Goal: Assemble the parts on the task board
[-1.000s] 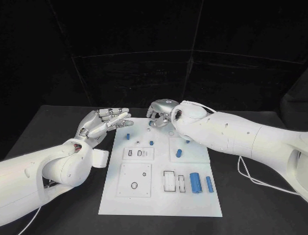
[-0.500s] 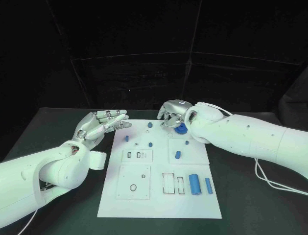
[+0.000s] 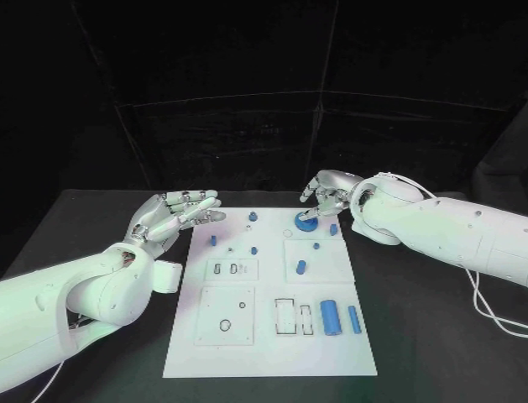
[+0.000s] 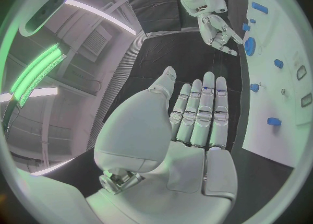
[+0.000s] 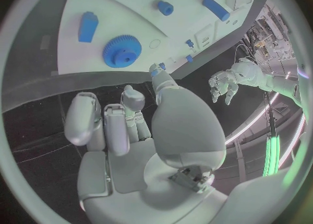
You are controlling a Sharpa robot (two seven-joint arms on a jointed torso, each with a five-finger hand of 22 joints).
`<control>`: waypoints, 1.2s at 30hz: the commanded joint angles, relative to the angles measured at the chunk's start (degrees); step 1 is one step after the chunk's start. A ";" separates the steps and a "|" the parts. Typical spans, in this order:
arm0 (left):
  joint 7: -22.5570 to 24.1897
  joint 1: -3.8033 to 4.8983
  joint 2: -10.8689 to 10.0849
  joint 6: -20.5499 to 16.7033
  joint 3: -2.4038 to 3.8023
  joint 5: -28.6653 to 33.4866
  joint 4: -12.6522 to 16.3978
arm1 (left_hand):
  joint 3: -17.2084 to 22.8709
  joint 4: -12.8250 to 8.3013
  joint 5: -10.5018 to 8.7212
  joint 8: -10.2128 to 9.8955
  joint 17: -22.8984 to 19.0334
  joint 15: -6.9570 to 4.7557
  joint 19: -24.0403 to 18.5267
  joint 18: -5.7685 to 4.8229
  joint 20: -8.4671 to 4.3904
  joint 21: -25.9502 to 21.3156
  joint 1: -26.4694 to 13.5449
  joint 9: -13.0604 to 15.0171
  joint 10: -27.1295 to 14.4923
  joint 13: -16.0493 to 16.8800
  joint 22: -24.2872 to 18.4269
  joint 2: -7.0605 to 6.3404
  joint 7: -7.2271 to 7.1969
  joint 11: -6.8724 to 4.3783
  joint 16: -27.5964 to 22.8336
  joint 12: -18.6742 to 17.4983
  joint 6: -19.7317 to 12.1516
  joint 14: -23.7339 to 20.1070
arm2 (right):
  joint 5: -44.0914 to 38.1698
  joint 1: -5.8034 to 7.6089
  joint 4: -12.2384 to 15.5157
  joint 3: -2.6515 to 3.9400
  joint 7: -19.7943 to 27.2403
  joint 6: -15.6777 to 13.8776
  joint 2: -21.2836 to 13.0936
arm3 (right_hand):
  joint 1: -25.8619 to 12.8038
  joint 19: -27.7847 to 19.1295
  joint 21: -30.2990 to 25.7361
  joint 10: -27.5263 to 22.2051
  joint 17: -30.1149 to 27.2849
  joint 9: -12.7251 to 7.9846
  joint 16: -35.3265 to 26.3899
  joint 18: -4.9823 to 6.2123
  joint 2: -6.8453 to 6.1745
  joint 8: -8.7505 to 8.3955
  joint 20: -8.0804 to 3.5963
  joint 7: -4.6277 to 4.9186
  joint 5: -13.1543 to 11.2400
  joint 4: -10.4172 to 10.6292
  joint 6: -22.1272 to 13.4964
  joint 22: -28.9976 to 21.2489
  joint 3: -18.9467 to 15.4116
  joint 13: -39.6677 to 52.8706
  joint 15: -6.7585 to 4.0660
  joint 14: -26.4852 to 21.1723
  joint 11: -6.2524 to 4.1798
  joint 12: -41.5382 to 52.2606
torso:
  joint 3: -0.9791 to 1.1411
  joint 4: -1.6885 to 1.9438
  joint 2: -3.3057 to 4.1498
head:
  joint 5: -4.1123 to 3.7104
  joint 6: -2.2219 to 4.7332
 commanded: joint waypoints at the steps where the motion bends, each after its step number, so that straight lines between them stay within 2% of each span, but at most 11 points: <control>1: 0.15 0.08 0.16 0.94 0.04 -0.32 -0.13 | -0.11 -0.40 -0.07 -0.36 0.10 0.14 0.48 0.42 0.11 -0.21 -0.03 -0.05 -0.01 -0.05 -0.13 0.46 0.20 0.27 -0.30 -0.30 0.06 0.41 | 0.13 0.11 -0.41 0.08 -2.93 4.56 0.31 | 1.44 0.23 0.52 0.21 2.33 -0.03 0.62 -0.47 0.22 0.55 0.39 0.21 0.34 1.02 -0.80 0.61 -1.67 3.88 0.55 3.60 0.61 3.36 | 0.01 -0.05 0.10 | -0.15 -0.11; 8: 0.13 0.07 0.47 1.07 0.03 -0.32 -0.47 | -0.11 -0.40 -0.07 -0.36 0.10 0.14 0.48 0.42 0.11 -0.21 -0.03 -0.05 -0.01 -0.05 -0.13 0.46 0.20 0.27 -0.30 -0.30 0.06 0.41 | -1.24 0.09 -1.72 0.08 -3.30 6.59 1.60 | 3.51 0.28 0.91 0.69 3.74 -0.07 1.22 -0.52 0.56 1.15 0.62 0.43 0.92 1.83 -1.65 1.21 -2.87 7.37 0.82 3.76 0.84 6.29 | -0.04 0.16 0.09 | -0.23 -0.37; 14: 0.12 0.06 0.52 1.10 0.02 -0.32 -0.65 | -0.11 -0.40 -0.07 -0.36 0.10 0.14 0.48 0.42 0.11 -0.21 -0.03 -0.05 -0.01 -0.05 -0.13 0.46 0.20 0.27 -0.30 -0.30 0.06 0.41 | -1.58 0.07 -2.54 0.06 -3.75 7.47 2.11 | 4.58 0.24 1.04 1.10 4.53 -0.09 1.54 -0.54 0.85 1.39 0.74 0.54 1.70 2.00 -2.13 1.36 -3.12 8.99 0.93 3.87 0.95 7.68 | -0.05 0.03 0.05 | -0.19 -0.52; 16: 0.12 0.06 0.51 1.10 0.02 -0.32 -0.69 | -0.09 -0.48 -0.07 -0.38 0.11 0.13 0.51 0.42 0.11 -0.25 0.01 -0.05 0.02 -0.05 -0.17 0.51 0.17 0.25 -0.36 -0.34 0.08 0.42 | -1.67 0.06 -2.74 0.06 -3.83 7.72 2.16 | 5.19 0.27 1.14 1.24 4.76 -0.06 1.63 -0.56 1.13 1.62 0.78 0.54 2.63 1.93 -2.15 1.52 -3.09 9.63 0.95 3.90 0.95 8.22 | -0.14 0.01 0.06 | -0.22 -0.52; 24: 0.11 0.06 0.54 1.13 0.01 -0.32 -0.85 | -0.09 -0.48 -0.07 -0.39 0.11 0.13 0.51 0.42 0.11 -0.25 0.01 -0.05 0.02 -0.05 -0.17 0.52 0.16 0.25 -0.36 -0.34 0.08 0.42 | -2.11 0.04 -2.92 0.05 -3.79 8.44 2.23 | 6.92 0.42 1.50 2.19 5.62 0.11 1.97 -0.65 1.95 2.69 0.75 0.34 4.55 1.33 -1.47 2.13 -2.71 12.09 0.87 4.03 0.79 10.36 | -0.04 0.06 0.10 | -0.17 -0.70; 29: 0.11 0.05 0.55 1.12 0.01 -0.32 -0.95 | -0.09 -0.48 -0.07 -0.39 0.11 0.13 0.51 0.42 0.11 -0.25 0.01 -0.05 0.02 -0.05 -0.17 0.52 0.16 0.25 -0.36 -0.34 0.08 0.42 | -2.24 0.03 -2.91 0.04 -3.64 8.75 2.29 | 7.66 0.51 1.67 2.74 5.94 0.18 2.09 -0.70 2.47 3.23 0.69 0.23 4.75 0.97 -0.99 2.43 -2.28 13.24 0.79 4.08 0.68 11.38 | -0.12 0.05 0.09 | -0.27 -0.70; 36: 0.10 0.05 0.60 1.16 0.01 -0.32 -1.01 | -0.09 -0.48 -0.07 -0.39 0.11 0.13 0.51 0.42 0.11 -0.25 0.01 -0.05 0.02 -0.05 -0.17 0.52 0.16 0.25 -0.36 -0.34 0.08 0.42 | -2.68 0.01 -3.25 0.03 -3.29 8.95 2.76 | 8.39 0.57 1.83 3.05 6.22 0.26 2.19 -0.74 3.11 3.99 0.59 0.07 4.24 0.52 -0.07 2.70 -1.57 14.06 0.67 4.11 0.53 12.06 | -0.06 0.03 0.09 | -0.26 -0.91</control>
